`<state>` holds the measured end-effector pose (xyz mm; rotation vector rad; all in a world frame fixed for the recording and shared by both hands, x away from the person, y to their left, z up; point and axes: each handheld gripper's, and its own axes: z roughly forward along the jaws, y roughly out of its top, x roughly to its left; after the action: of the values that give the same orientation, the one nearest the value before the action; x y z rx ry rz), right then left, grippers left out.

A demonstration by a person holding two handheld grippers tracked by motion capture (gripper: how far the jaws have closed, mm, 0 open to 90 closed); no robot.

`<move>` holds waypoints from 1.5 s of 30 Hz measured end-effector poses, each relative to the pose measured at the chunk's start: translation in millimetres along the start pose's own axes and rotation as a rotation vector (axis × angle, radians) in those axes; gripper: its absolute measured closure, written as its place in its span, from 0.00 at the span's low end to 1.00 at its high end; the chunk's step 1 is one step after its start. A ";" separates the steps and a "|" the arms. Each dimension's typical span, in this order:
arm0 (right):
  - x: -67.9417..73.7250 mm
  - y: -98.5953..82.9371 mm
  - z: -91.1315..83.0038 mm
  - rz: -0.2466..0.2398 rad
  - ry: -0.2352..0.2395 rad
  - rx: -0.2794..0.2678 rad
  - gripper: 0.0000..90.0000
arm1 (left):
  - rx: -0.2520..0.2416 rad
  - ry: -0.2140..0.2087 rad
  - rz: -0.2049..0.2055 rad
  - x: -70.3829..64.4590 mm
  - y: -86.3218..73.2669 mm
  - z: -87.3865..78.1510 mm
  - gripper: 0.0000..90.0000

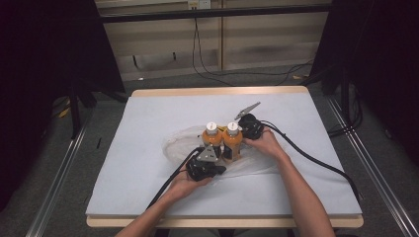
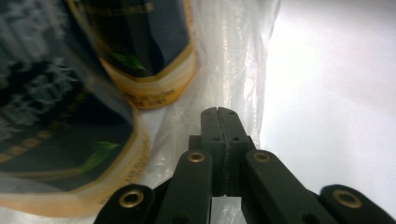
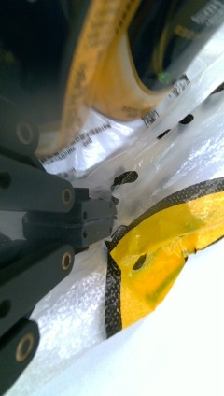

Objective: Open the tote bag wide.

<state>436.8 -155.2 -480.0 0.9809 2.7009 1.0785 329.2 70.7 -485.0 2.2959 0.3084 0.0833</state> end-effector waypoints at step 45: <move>-24.2 43.9 30.2 0.049 -0.230 0.009 1.00 | 0.033 -0.115 0.043 -20.2 -1.2 -6.0 1.00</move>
<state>488.3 -127.3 -478.5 1.1034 2.5115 0.8992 308.5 70.8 -481.0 2.3295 0.2027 -0.0329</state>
